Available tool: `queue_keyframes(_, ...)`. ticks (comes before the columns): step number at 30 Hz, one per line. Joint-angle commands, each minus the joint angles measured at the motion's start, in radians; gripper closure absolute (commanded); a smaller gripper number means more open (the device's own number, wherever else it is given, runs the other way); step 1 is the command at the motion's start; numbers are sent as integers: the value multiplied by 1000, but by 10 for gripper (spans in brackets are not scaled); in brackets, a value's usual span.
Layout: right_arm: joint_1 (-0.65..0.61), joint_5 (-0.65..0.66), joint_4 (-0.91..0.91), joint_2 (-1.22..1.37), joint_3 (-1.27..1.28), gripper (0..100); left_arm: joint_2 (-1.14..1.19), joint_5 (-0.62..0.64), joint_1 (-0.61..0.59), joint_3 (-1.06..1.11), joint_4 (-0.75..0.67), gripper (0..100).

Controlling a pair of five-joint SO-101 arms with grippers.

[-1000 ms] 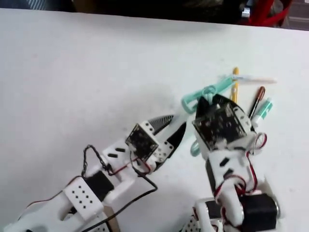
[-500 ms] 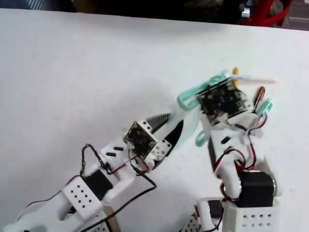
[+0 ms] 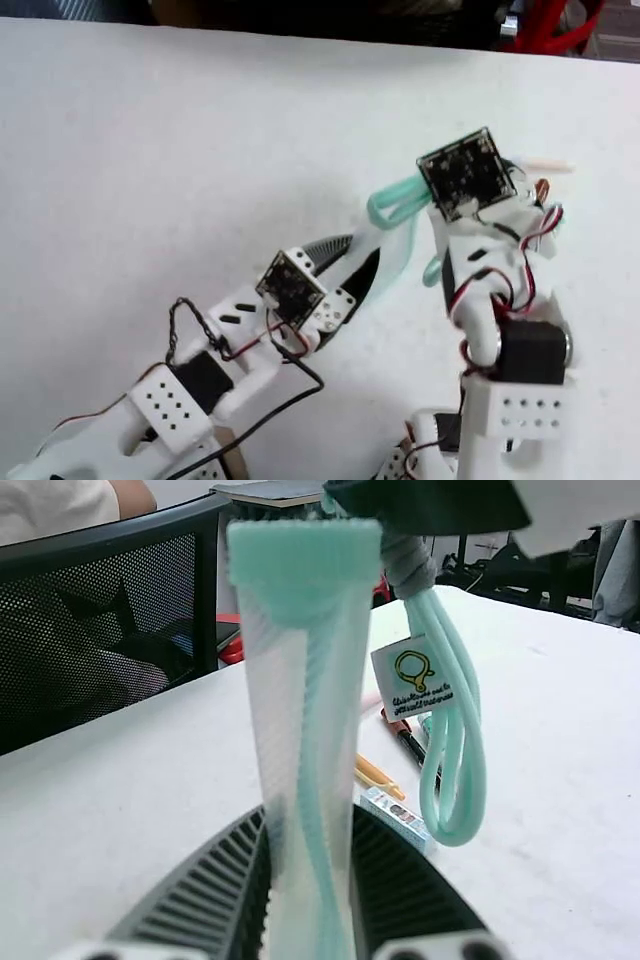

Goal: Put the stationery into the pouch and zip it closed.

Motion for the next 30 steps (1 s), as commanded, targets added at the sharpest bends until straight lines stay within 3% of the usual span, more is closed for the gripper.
queue_keyframes(1, 59, 11, -58, 33, -48, 980, 12, -6, -1, 29, 35, 976)
queue_keyframes(18, 125, 11, -217, 142, -54, 980, 10, -8, -1, 29, 38, 976)
queue_keyframes(30, 128, -58, -96, 165, -184, 980, 10, -8, -1, 28, 35, 976)
